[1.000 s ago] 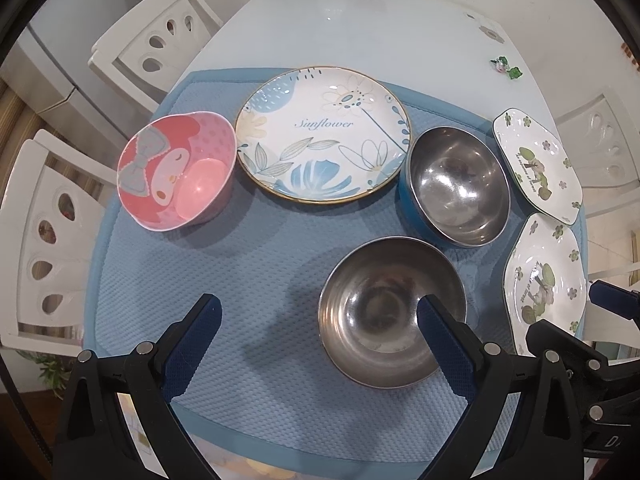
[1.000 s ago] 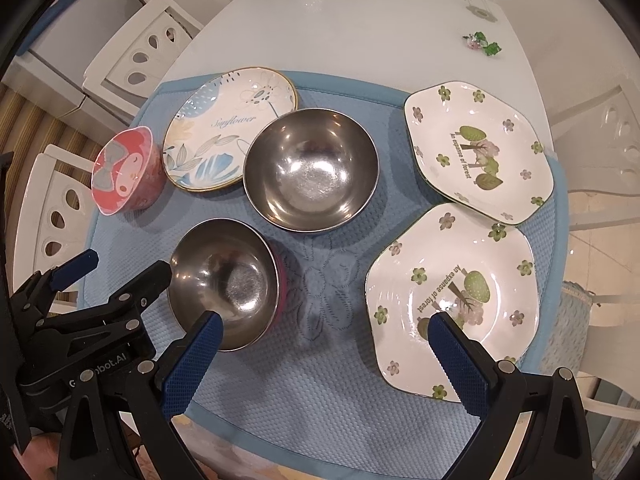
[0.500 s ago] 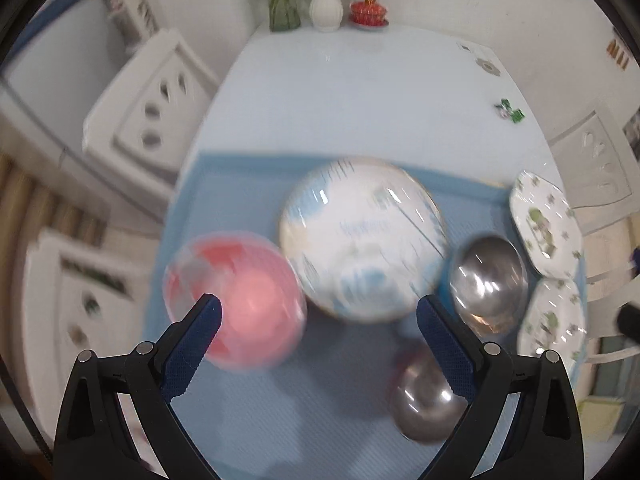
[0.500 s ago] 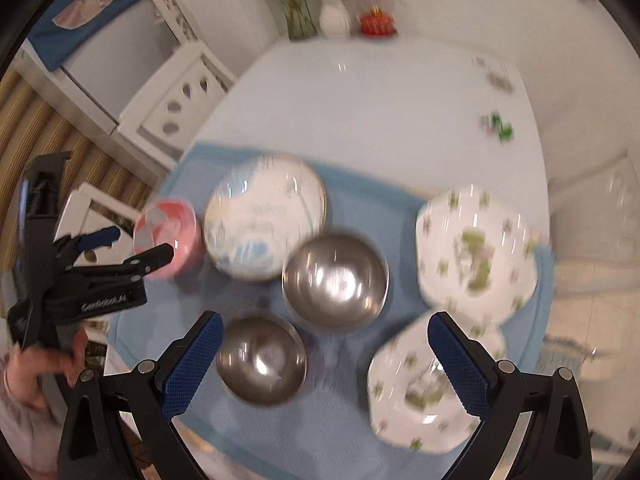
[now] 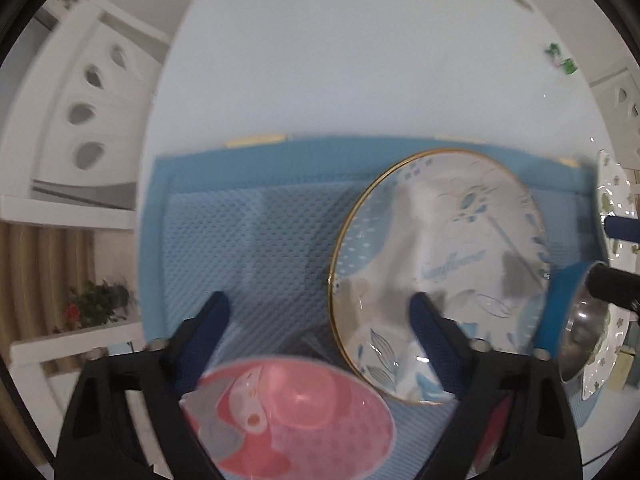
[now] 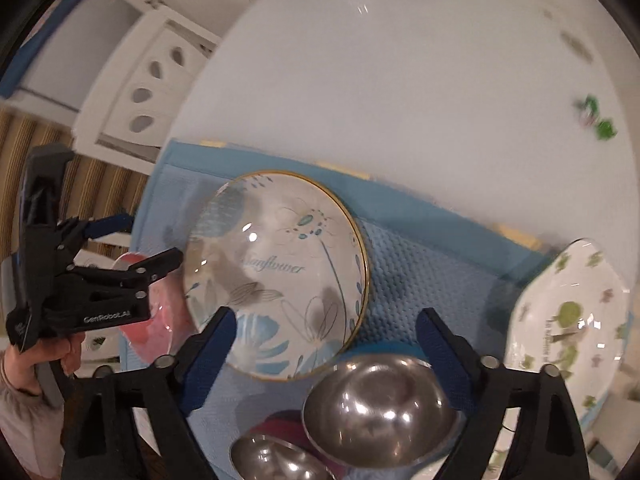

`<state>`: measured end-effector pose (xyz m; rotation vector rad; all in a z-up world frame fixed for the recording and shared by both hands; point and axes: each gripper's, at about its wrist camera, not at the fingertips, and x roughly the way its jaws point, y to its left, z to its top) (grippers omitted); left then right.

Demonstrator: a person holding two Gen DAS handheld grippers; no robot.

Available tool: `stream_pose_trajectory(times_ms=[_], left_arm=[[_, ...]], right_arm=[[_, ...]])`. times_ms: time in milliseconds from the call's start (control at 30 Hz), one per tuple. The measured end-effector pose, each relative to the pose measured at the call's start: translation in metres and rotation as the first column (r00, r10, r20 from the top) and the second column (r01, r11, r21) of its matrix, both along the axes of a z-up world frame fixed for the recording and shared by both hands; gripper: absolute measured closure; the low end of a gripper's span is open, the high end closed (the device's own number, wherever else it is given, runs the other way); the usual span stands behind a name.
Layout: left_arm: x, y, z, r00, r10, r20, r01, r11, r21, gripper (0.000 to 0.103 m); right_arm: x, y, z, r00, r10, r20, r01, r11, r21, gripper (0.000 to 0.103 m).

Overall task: Organize plates and bowls
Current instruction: 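Grasp the gold-rimmed Sunflower plate rim with both grippers, then lift the Sunflower plate upright and carry it past the pink bowl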

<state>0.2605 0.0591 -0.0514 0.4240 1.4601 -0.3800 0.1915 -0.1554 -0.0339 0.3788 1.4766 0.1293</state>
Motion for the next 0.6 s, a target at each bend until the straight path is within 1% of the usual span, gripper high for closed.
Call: stream_pose_trajectory(times_ms=[67,100,133,167,233,267,300,333,367,400,433,467,500,533,600], left_arm=[[0.006,0.000,-0.015,1.000,-0.002,-0.028,0.002,1.000,-0.005,0.026],[0.009,0.001,-0.019,0.999,-0.004,-0.039,0.003,1.000,-0.010,0.029],[0.011,0.001,-0.024,0.998,-0.009,-0.056,0.008,1.000,-0.024,0.038],[0.013,0.002,-0.028,0.997,-0.014,-0.070,0.011,0.999,-0.035,0.044],[0.015,0.001,-0.036,0.997,-0.022,-0.079,0.020,1.000,-0.023,0.044],[0.016,0.000,-0.039,0.997,-0.030,-0.077,0.030,1.000,-0.006,0.045],[0.016,-0.001,-0.041,0.996,-0.040,-0.077,0.040,0.999,-0.007,0.047],[0.016,-0.001,-0.042,0.995,-0.047,-0.092,0.043,0.998,-0.045,0.057],[0.017,-0.002,-0.042,0.993,-0.048,-0.111,0.038,0.996,-0.086,0.068],[0.017,-0.002,-0.043,0.990,-0.042,-0.133,0.027,0.993,-0.118,0.069],[0.017,-0.003,-0.045,0.989,-0.037,-0.143,0.019,0.992,-0.127,0.069],[0.017,-0.003,-0.046,0.989,-0.033,-0.148,0.012,0.990,-0.143,0.071],[0.017,-0.004,-0.046,0.988,-0.034,-0.152,0.010,0.987,-0.158,0.073],[0.016,-0.007,-0.048,0.986,-0.039,-0.160,0.010,0.984,-0.178,0.075],[0.014,-0.008,-0.049,0.987,-0.039,-0.156,0.010,0.984,-0.178,0.075]], right_arm=[[0.006,-0.003,-0.024,0.999,-0.027,-0.039,0.028,0.999,0.027,0.023],[0.008,-0.002,-0.032,0.998,-0.033,-0.054,0.035,0.999,0.034,0.028],[0.011,-0.003,-0.043,0.996,-0.036,-0.077,0.040,0.998,0.050,0.032],[0.013,-0.003,-0.049,0.996,-0.032,-0.087,0.037,0.997,0.066,0.040],[0.017,-0.002,-0.059,0.995,-0.019,-0.102,0.027,0.996,0.079,0.042],[0.020,-0.002,-0.063,0.993,-0.018,-0.115,0.027,0.997,0.073,0.046],[0.021,-0.002,-0.067,0.992,-0.017,-0.128,0.025,0.998,0.066,0.053],[0.022,-0.001,-0.072,0.989,-0.007,-0.144,0.017,0.998,0.068,0.056],[0.022,-0.001,-0.076,0.988,-0.001,-0.157,0.014,0.997,0.079,0.062],[0.021,-0.002,-0.080,0.986,0.003,-0.169,0.012,0.996,0.087,0.066],[0.021,-0.001,-0.083,0.985,0.009,-0.172,0.007,0.996,0.091,0.067],[0.022,-0.001,-0.083,0.985,0.017,-0.171,-0.003,0.996,0.085,0.071],[0.023,0.000,-0.083,0.985,0.026,-0.173,-0.013,0.997,0.078,0.077],[0.022,0.000,-0.082,0.984,0.034,-0.173,-0.019,0.996,0.087,0.079],[0.021,-0.001,-0.083,0.985,0.026,-0.173,-0.009,0.995,0.094,0.079]])
